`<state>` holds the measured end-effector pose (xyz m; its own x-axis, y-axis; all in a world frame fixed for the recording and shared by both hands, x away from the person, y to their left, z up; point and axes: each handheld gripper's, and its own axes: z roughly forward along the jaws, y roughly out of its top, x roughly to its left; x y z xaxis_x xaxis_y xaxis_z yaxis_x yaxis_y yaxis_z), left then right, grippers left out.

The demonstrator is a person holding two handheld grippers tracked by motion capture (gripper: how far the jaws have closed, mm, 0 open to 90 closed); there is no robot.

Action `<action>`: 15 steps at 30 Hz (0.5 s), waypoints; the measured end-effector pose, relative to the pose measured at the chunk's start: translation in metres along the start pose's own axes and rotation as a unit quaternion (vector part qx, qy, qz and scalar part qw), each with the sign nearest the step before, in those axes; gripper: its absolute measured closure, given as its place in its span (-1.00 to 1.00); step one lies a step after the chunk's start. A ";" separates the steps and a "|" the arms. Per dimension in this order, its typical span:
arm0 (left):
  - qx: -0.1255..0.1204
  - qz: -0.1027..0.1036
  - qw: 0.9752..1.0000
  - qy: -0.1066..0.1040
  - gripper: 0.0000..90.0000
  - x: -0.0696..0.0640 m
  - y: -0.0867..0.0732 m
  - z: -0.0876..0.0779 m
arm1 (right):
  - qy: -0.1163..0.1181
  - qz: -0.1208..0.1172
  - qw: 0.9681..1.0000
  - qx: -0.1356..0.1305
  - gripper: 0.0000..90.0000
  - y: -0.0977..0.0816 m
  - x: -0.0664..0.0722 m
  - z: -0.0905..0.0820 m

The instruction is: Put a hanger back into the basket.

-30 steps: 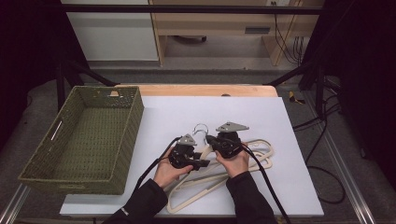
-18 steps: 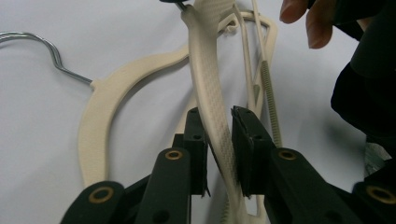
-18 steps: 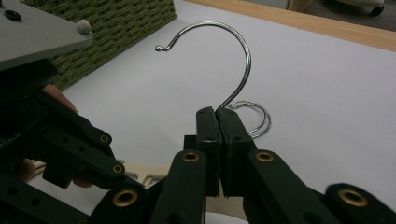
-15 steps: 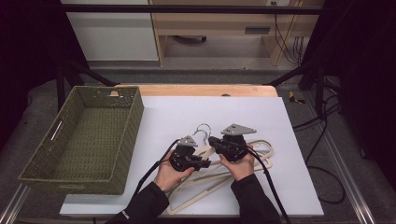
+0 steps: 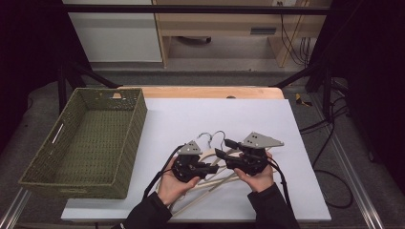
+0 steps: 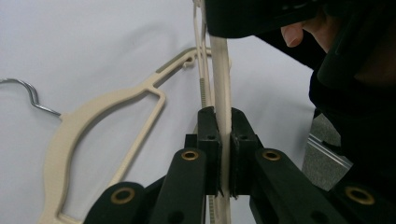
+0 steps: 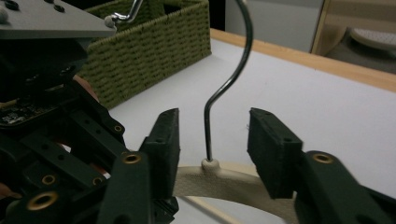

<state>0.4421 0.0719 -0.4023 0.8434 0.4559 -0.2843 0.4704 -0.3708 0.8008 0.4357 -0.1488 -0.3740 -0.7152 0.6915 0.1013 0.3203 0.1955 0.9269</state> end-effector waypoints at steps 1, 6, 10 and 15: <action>-0.010 0.005 1.000 0.002 0.90 -0.002 0.003 -0.008 | 0.001 0.000 1.000 -0.008 0.01 0.001 0.000 -0.004; -0.024 0.022 0.999 0.024 0.90 -0.002 0.011 -0.028 | -0.007 -0.005 0.999 -0.037 -0.34 0.006 -0.001 -0.019; -0.040 0.029 0.998 0.050 0.90 0.004 0.019 -0.052 | -0.025 -0.002 0.998 -0.060 -0.63 0.005 -0.009 -0.035; -0.050 0.030 0.996 0.065 0.90 0.008 0.024 -0.071 | -0.035 0.004 0.997 -0.064 -0.83 0.001 -0.019 -0.044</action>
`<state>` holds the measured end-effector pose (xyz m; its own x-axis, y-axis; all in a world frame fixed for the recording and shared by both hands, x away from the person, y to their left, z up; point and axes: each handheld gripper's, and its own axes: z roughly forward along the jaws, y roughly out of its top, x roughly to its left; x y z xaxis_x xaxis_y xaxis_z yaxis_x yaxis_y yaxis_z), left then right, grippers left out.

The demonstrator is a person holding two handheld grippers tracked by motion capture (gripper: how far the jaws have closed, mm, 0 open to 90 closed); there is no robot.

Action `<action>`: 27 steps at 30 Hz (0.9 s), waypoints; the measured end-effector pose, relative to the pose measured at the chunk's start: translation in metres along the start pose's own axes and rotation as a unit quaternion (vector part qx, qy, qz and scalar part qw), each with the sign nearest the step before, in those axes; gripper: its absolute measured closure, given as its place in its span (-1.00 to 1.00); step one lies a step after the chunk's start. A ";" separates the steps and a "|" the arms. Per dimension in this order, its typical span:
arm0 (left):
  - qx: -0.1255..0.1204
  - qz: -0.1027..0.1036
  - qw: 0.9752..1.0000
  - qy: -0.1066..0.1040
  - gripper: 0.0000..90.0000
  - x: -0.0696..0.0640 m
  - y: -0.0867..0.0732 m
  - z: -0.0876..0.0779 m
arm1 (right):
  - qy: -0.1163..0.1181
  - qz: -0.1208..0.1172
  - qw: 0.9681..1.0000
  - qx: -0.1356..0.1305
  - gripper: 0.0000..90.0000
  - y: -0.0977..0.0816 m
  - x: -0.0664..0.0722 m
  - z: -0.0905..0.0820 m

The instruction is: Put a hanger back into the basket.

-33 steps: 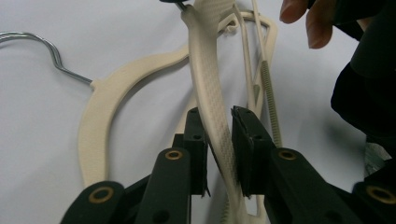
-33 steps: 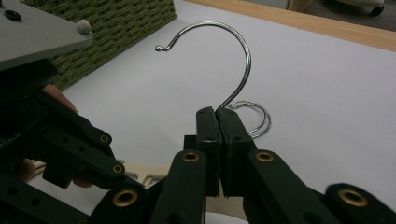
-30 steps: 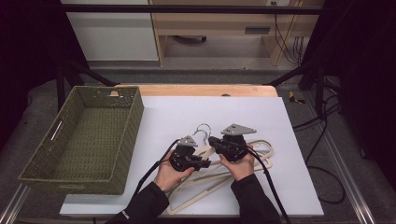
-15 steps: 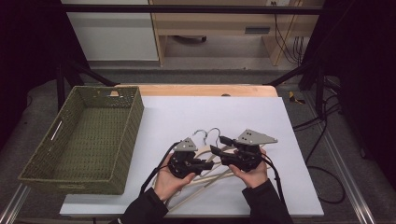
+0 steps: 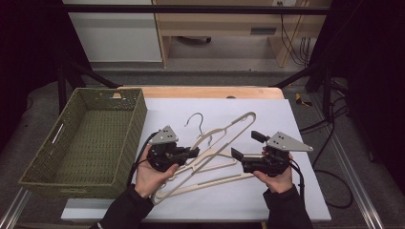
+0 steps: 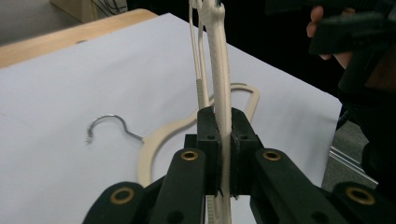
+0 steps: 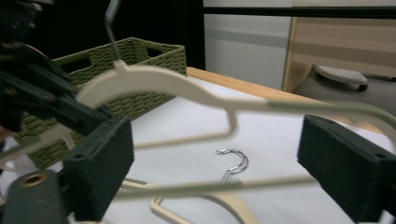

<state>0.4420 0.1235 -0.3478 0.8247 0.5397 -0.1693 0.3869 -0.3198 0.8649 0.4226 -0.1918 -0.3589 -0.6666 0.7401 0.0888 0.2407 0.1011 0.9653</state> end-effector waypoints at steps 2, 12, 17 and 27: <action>-0.006 0.000 1.000 0.007 0.90 0.004 0.004 -0.009 | 0.003 0.000 1.000 0.000 -0.84 -0.001 -0.002 -0.001; -0.034 0.015 0.998 0.046 0.90 0.024 0.028 -0.066 | -0.027 0.008 0.999 0.025 -0.88 -0.014 -0.017 -0.007; -0.045 0.019 0.997 0.059 0.90 0.039 0.037 -0.095 | -0.037 0.013 0.999 0.031 -0.89 -0.019 -0.023 -0.008; -0.047 0.022 0.993 0.107 0.90 0.077 0.039 -0.142 | -0.041 0.007 0.999 0.033 -0.92 -0.022 -0.025 -0.006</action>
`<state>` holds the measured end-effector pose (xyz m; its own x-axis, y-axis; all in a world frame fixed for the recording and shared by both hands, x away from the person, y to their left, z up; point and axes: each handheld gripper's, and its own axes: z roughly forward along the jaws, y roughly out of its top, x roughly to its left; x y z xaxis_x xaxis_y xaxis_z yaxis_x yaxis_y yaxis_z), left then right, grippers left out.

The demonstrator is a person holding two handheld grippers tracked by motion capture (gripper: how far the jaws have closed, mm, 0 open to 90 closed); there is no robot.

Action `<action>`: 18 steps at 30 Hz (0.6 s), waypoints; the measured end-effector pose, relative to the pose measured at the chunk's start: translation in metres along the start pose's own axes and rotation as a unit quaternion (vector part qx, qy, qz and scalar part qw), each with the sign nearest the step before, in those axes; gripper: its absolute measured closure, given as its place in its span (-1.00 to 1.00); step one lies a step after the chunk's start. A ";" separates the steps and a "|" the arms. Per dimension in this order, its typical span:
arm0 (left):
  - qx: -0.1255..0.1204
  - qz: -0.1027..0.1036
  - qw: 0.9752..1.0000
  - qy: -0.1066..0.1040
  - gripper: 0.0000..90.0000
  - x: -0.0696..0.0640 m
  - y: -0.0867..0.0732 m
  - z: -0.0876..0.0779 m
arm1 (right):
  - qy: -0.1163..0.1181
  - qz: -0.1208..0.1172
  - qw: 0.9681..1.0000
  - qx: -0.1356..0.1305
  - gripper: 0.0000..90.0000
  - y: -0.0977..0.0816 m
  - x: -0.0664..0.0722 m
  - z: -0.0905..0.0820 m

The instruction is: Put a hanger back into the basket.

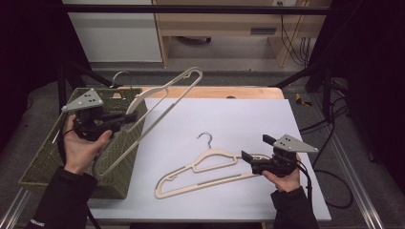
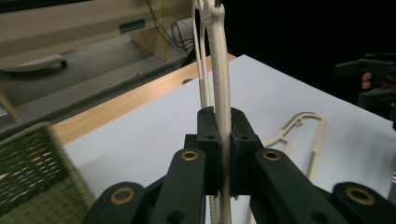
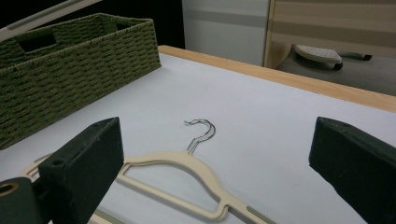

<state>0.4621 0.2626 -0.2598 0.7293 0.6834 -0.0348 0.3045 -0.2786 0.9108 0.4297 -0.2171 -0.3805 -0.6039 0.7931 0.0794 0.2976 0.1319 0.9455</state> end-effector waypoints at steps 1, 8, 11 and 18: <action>0.000 -0.002 1.000 0.009 0.90 0.009 -0.002 -0.007 | 0.000 0.000 1.000 0.002 -0.92 0.000 0.000 0.000; 0.009 -0.008 0.999 0.035 0.90 0.039 -0.012 -0.027 | -0.001 0.002 1.000 0.002 -0.92 -0.001 0.001 0.003; 0.008 -0.012 0.999 0.037 0.90 0.049 -0.016 -0.034 | 0.001 0.000 1.000 0.002 -0.93 -0.001 0.001 0.003; 0.022 -0.005 0.998 0.052 0.90 0.067 -0.023 -0.047 | 0.005 -0.005 1.000 0.005 -0.94 -0.001 0.002 0.004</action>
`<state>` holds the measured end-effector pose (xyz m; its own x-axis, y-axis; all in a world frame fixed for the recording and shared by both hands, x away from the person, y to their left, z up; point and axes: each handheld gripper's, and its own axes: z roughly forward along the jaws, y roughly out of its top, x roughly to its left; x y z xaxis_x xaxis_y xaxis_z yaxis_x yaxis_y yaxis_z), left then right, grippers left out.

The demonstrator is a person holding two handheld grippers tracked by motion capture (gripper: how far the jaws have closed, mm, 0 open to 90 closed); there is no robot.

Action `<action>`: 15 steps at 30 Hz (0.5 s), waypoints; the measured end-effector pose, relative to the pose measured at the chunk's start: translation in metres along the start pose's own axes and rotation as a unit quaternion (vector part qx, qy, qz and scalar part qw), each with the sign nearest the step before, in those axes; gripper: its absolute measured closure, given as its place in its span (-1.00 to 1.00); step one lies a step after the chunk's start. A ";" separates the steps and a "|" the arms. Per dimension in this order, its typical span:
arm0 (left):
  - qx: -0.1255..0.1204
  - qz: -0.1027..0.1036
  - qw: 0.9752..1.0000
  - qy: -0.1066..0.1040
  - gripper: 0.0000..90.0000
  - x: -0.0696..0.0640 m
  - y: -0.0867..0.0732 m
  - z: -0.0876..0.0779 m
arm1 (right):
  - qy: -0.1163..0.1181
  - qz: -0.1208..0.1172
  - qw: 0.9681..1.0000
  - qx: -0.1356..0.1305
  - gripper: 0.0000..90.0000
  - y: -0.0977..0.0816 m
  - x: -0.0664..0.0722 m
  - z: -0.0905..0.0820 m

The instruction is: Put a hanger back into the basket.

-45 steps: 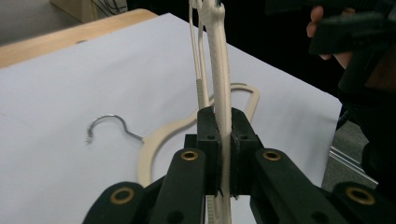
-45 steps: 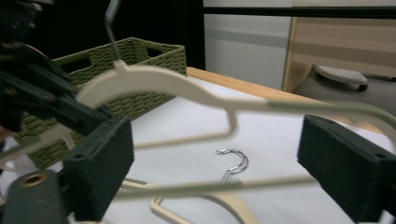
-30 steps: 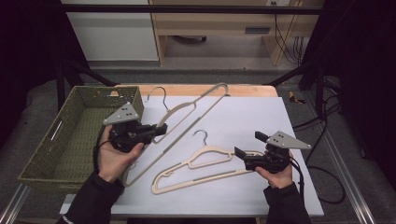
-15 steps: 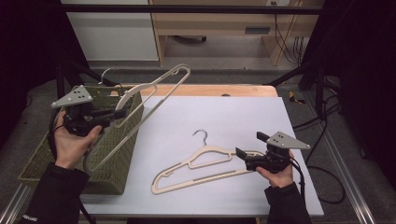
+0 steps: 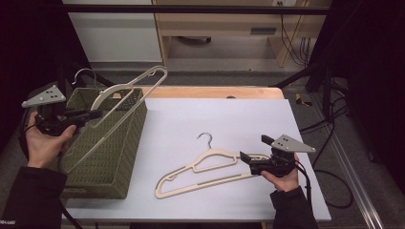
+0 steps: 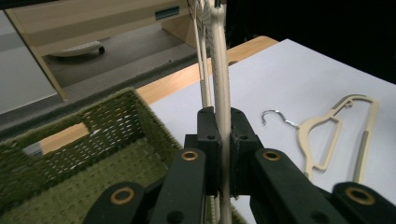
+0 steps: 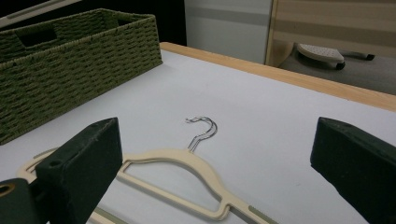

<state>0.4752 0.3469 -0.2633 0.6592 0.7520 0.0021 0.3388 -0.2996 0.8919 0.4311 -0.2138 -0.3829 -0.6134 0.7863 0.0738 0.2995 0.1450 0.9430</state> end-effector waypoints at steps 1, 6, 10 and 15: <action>0.001 -0.001 1.000 0.003 0.90 0.003 -0.001 -0.002 | 0.001 0.001 1.000 0.001 -0.94 0.000 0.000 0.000; 0.007 -0.007 1.000 0.012 0.90 0.021 -0.010 -0.008 | 0.001 0.000 1.000 0.003 -0.94 0.000 0.000 0.001; 0.020 -0.010 1.000 0.022 0.90 0.036 -0.020 -0.011 | 0.001 0.000 1.000 0.004 -0.94 0.000 0.000 0.001; 0.024 -0.014 0.999 0.027 0.90 0.047 -0.029 -0.015 | 0.001 -0.001 1.000 0.004 -0.94 0.000 0.000 0.002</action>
<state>0.4860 0.3996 -0.2818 0.6125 0.7905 0.0035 0.3891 -0.3053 0.8692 0.4322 -0.2129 -0.3838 -0.6159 0.7845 0.0721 0.3033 0.1517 0.9408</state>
